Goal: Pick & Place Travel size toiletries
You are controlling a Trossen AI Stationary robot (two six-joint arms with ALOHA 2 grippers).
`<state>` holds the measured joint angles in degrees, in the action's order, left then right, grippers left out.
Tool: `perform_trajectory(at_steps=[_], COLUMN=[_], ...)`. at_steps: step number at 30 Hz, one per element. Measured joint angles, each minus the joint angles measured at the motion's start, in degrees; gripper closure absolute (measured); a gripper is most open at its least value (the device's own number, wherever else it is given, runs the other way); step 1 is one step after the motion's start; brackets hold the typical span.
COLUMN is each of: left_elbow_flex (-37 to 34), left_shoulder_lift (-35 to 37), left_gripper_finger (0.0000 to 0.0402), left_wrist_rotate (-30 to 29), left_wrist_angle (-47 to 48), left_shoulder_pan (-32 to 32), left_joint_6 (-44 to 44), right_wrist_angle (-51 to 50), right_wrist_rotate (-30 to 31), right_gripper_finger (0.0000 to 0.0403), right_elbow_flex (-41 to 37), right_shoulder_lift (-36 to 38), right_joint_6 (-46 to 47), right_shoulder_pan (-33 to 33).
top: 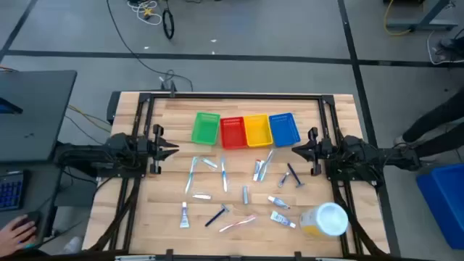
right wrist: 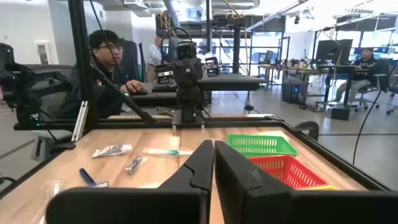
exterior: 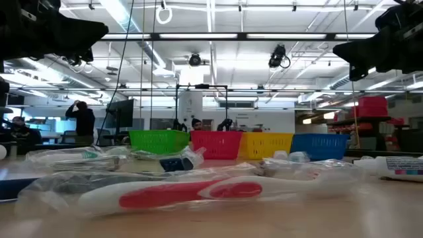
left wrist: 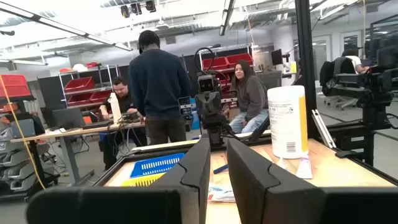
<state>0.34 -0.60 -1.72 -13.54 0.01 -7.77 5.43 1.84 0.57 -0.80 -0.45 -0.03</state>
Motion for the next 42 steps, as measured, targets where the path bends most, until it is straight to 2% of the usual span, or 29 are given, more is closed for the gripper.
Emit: perform_trajectory(at_steps=[25,31,35,37,42], left_elbow_flex=[0.0,0.0,0.0,0.0,0.0], left_shoulder_lift=[0.0,0.0,0.0,0.0,-0.1], left_gripper_finger=[0.0338,0.0338,0.0338,0.0338,0.0338], left_wrist_rotate=[0.0,-0.3,-0.4,-0.4,-0.2], left_wrist_angle=[0.0,-0.7,-1.2,-1.5,-1.5], left_shoulder_pan=[0.0,0.0,0.0,0.0,0.0], left_joint_6=[0.0,1.1,2.9,2.5,6.2], right_wrist_angle=[0.0,0.0,0.0,0.2,1.7], right_wrist_rotate=[0.0,4.0,4.2,3.9,-4.2], right_gripper_finger=[0.0379,0.0378,0.0378,0.0378,0.0378], right_elbow_flex=[0.0,0.0,0.0,0.0,0.0], right_shoulder_lift=[0.0,0.0,0.0,0.0,0.0], right_joint_6=[-0.1,-13.0,-16.1,-14.6,5.4], right_shoulder_pan=[0.0,0.0,0.0,0.0,0.1])
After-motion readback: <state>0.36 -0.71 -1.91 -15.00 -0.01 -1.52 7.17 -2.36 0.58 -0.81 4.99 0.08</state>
